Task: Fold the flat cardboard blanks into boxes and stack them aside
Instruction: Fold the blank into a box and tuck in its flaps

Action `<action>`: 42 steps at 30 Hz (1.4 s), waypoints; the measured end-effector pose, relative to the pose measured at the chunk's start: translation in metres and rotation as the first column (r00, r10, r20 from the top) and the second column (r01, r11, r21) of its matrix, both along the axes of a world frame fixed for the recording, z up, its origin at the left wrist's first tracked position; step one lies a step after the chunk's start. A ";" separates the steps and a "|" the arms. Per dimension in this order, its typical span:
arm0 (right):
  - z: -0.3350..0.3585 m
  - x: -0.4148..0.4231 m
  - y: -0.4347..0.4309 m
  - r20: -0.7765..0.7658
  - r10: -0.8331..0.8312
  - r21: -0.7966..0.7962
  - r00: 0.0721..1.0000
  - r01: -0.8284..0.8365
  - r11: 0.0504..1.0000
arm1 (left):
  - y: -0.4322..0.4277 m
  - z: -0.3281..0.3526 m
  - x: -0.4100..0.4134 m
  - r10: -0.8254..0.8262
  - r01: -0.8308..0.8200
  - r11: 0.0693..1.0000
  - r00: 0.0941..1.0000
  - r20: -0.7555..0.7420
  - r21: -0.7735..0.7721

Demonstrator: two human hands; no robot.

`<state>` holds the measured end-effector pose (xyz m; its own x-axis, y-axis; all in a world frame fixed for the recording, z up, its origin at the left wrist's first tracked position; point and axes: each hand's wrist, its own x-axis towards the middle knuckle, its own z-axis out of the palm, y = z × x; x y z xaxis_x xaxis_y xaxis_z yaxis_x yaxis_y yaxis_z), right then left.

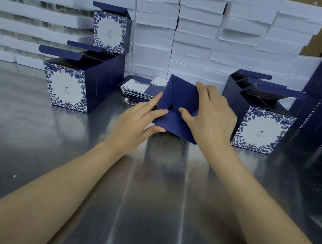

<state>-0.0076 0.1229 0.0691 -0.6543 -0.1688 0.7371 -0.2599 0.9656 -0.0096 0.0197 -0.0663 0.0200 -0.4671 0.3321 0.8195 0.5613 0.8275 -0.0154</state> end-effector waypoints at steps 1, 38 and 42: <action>0.000 0.000 0.000 -0.005 -0.001 -0.003 1.000 0.001 1.000 | 0.000 0.000 0.000 -0.003 0.003 1.000 1.000 -0.007 0.000; -0.065 -0.015 0.016 -0.010 0.679 -0.552 0.734 -0.571 0.608 | -0.001 -0.014 -0.012 -0.234 -0.091 0.817 0.850 0.472 0.570; -0.063 -0.018 0.013 -0.129 0.688 -0.427 0.714 -0.666 0.611 | -0.005 -0.014 -0.012 -0.243 -0.027 0.824 0.885 0.397 0.567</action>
<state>-0.0259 0.1361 0.0060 -0.5133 -0.2651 0.8162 -0.8268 0.4076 -0.3876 0.0082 -0.0713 0.0063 -0.8032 -0.0326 0.5948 0.4813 0.5528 0.6803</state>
